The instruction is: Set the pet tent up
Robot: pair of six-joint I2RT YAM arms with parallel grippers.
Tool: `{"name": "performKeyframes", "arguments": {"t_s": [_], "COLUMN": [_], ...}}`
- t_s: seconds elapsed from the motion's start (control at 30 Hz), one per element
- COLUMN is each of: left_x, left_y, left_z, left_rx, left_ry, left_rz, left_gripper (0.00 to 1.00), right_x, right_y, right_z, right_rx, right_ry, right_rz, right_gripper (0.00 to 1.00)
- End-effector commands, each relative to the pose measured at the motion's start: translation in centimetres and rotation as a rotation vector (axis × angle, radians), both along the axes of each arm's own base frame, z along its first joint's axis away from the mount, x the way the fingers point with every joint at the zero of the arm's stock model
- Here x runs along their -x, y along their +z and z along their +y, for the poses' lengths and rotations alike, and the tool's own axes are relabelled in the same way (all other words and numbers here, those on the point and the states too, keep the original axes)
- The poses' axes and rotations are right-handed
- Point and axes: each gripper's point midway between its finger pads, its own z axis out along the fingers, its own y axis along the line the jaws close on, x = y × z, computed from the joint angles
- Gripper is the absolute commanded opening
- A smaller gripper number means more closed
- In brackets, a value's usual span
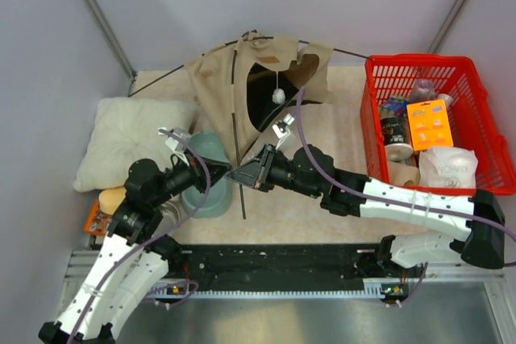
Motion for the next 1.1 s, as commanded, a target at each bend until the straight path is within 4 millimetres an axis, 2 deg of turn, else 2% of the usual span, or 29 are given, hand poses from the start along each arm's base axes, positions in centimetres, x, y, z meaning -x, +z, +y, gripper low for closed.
{"name": "performKeyframes", "arguments": {"t_s": [0.0, 0.2, 0.37, 0.5, 0.6, 0.73, 0.87, 1.07], "left_x": [-1.1, -3.2, -4.9, -6.1, -6.6, -7.0, -7.6, -7.5], "left_y": [1.0, -0.2, -0.6, -0.7, -1.2, -2.2, -3.3, -2.9], "left_z": [-0.4, -0.8, -1.3, -1.7, -1.7, -1.3, -0.8, -1.3], "left_rx": [0.052, 0.025, 0.0, -0.012, -0.025, -0.024, 0.021, 0.176], "left_ry": [0.038, 0.07, 0.085, 0.088, 0.096, 0.136, 0.188, 0.169], "left_rz": [0.036, 0.087, 0.109, 0.117, 0.12, 0.106, 0.077, -0.002], "left_gripper": [0.0, 0.0, 0.02, 0.14, 0.3, 0.45, 0.51, 0.56], "right_x": [-3.6, -3.3, -3.2, -3.8, -4.3, -4.5, -4.5, -4.5], "right_y": [1.9, 0.7, 0.7, 1.2, 1.8, 2.3, 3.1, 5.0], "right_z": [-1.6, -1.9, -1.8, -1.7, -1.5, -1.3, -1.5, -1.3], "right_rx": [-0.092, -0.076, -0.088, -0.103, -0.109, -0.12, -0.165, -0.24], "right_ry": [-0.169, -0.167, -0.161, -0.187, -0.2, -0.202, -0.211, -0.213], "right_rz": [0.048, 0.101, 0.101, 0.09, 0.072, 0.072, 0.108, 0.165], "right_gripper": [0.0, 0.0, 0.0, 0.0, 0.0, 0.0, 0.0, 0.0]}}
